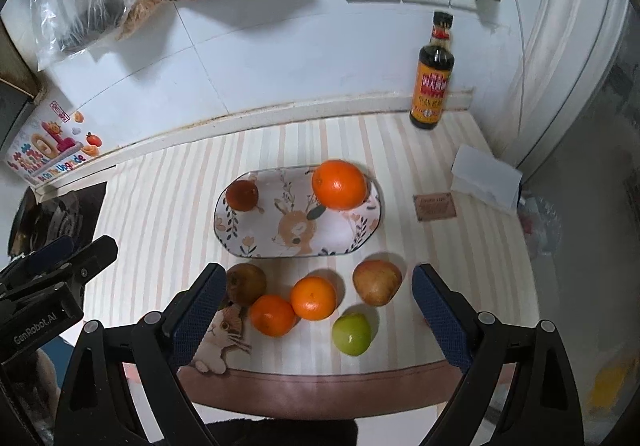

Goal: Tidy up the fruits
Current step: 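Move both tools back toward the loose fruits, then grasp a green apple with the left tool while the right tool grasps an orange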

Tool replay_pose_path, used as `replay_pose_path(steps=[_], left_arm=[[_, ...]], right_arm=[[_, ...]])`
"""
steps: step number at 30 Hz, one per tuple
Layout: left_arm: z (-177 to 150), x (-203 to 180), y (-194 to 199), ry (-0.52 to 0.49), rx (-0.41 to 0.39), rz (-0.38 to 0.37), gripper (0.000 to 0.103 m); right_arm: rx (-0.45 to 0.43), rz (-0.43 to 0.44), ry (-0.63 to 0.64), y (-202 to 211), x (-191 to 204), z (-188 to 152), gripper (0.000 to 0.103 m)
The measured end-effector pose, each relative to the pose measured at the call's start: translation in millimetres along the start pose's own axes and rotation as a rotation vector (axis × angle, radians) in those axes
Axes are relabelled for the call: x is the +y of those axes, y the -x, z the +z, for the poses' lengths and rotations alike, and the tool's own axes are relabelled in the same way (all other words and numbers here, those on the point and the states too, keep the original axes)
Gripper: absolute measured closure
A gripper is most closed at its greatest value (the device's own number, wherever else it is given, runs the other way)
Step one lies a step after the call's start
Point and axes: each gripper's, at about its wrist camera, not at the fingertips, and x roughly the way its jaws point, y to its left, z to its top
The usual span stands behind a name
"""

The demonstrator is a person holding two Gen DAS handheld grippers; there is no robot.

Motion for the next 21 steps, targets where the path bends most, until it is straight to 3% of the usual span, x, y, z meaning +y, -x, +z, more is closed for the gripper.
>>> replay_pose_path(steps=[1, 2, 3, 12, 14, 18, 21], left_arm=[[-1.7, 1.5, -4.9, 0.002, 0.01, 0.006, 0.013], [-3.2, 3.2, -11.5, 0.005, 0.026, 0.004, 0.002], [-4.7, 4.8, -17.7, 0.006, 0.041, 0.0, 0.0], [-36.0, 21.1, -124.5, -0.003, 0.261, 0.118, 0.0], [-41.8, 24.6, -145.2, -0.005, 0.309, 0.134, 0.0], [-52.0, 26.7, -178.4, -0.003, 0.396, 0.144, 0.0], [-56.5, 23.6, -193.5, -0.022, 0.423, 0.142, 0.0]], right_arm=[[0.011, 0.007, -0.008, -3.7, -1.5, -2.9, 0.007], [0.03, 0.012, -0.012, -10.2, -2.6, -6.3, 0.007], [0.065, 0.024, -0.022, -21.8, -4.0, -10.7, 0.007], [0.301, 0.13, -0.178, -143.6, -29.9, -34.4, 0.007], [0.342, 0.131, -0.199, -168.4, -34.1, -36.7, 0.013], [0.431, 0.132, -0.187, -207.4, -31.8, -39.9, 0.022], [0.468, 0.115, -0.154, -224.3, -26.7, -42.5, 0.023]])
